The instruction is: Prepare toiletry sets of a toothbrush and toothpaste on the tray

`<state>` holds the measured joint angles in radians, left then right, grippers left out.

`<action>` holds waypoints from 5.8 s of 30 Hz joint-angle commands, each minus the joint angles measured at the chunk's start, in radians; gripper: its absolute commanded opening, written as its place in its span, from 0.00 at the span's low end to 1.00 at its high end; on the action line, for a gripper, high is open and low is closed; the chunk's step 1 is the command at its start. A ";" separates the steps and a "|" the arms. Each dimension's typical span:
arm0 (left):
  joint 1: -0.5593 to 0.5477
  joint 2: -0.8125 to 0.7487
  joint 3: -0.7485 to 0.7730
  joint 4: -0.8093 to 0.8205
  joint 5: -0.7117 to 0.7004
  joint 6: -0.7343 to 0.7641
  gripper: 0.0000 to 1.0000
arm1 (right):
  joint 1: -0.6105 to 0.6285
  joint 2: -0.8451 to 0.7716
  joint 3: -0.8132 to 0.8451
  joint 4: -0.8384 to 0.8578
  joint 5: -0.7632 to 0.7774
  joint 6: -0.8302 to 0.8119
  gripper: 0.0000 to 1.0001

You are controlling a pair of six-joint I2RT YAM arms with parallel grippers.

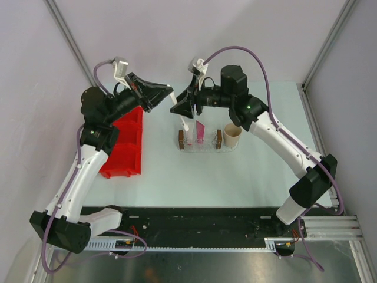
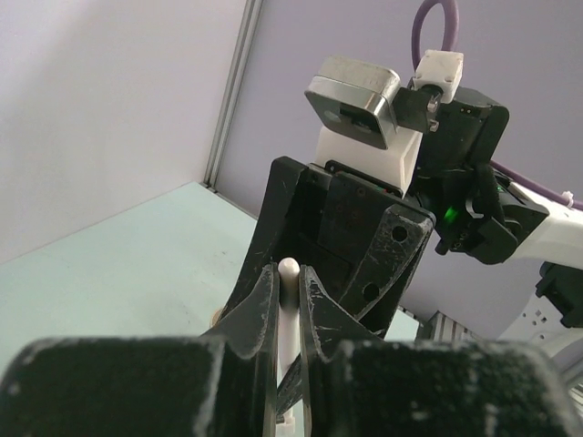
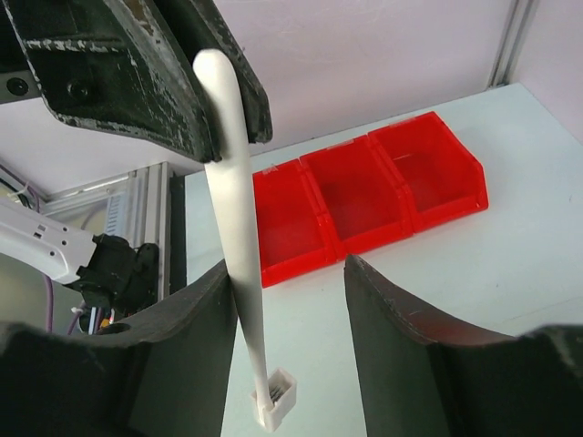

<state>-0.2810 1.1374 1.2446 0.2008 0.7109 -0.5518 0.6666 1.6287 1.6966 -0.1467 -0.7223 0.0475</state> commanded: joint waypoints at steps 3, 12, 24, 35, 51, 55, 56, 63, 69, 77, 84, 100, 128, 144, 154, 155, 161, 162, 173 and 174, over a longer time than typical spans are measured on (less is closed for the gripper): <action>-0.017 -0.022 -0.008 0.032 0.009 0.026 0.00 | 0.007 -0.001 0.048 0.009 -0.005 -0.011 0.52; -0.001 -0.038 -0.017 0.032 -0.027 0.019 0.00 | 0.001 -0.056 -0.021 -0.007 0.007 -0.044 0.59; 0.000 -0.045 -0.033 0.052 -0.033 0.004 0.00 | 0.024 -0.052 -0.032 0.004 -0.023 -0.026 0.42; 0.016 -0.047 0.009 0.052 -0.016 -0.014 0.00 | 0.021 -0.084 -0.147 0.025 0.012 -0.044 0.49; 0.017 -0.057 -0.036 0.054 -0.019 0.000 0.00 | 0.010 -0.098 -0.120 0.016 0.011 -0.066 0.48; 0.014 -0.054 -0.051 0.055 -0.014 0.004 0.00 | 0.011 -0.081 -0.062 -0.001 0.009 -0.057 0.48; 0.013 -0.053 -0.054 0.057 -0.014 0.007 0.00 | 0.011 -0.070 -0.048 -0.004 0.009 -0.055 0.48; -0.007 -0.054 -0.086 0.063 -0.018 0.021 0.00 | 0.019 -0.021 0.043 -0.040 0.011 -0.063 0.49; -0.021 -0.051 -0.091 0.066 -0.019 0.029 0.00 | 0.025 -0.004 0.049 -0.042 0.018 -0.069 0.49; -0.024 -0.060 -0.097 0.066 -0.019 0.032 0.00 | 0.031 0.008 0.048 -0.042 0.034 -0.078 0.38; -0.024 -0.065 -0.109 0.068 -0.030 0.038 0.01 | 0.045 -0.004 0.063 -0.094 0.098 -0.136 0.00; 0.080 -0.045 0.082 -0.232 0.018 0.251 0.89 | 0.056 -0.062 0.074 -0.286 0.464 -0.553 0.00; 0.192 0.113 0.472 -0.712 0.025 0.573 0.86 | 0.444 -0.125 -0.336 0.225 1.325 -2.390 0.00; -0.020 0.182 0.421 -0.770 -0.114 0.655 0.87 | 0.525 -0.029 -0.420 0.450 1.187 -2.686 0.00; -0.056 0.206 0.386 -0.808 -0.175 0.673 0.87 | 0.519 -0.010 -0.443 0.541 1.166 -2.683 0.00; -0.061 0.214 0.389 -0.816 -0.180 0.684 0.87 | 0.519 -0.009 -0.445 0.547 1.164 -2.683 0.00; -0.084 0.257 0.423 -0.863 -0.162 0.701 0.87 | 0.522 0.010 -0.457 0.579 1.181 -2.683 0.00; -0.086 0.262 0.426 -0.868 -0.157 0.701 0.87 | 0.522 0.011 -0.457 0.579 1.186 -2.683 0.00; -0.099 0.260 0.446 -0.871 -0.146 0.696 0.86 | 0.528 0.016 -0.479 0.587 1.209 -2.671 0.00; -0.099 0.256 0.449 -0.871 -0.151 0.698 0.86 | 0.528 0.014 -0.479 0.584 1.212 -2.666 0.00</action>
<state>-0.3733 1.4158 1.6363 -0.6712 0.5381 0.0849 1.1896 1.6463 1.2205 0.3622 0.4610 -1.9945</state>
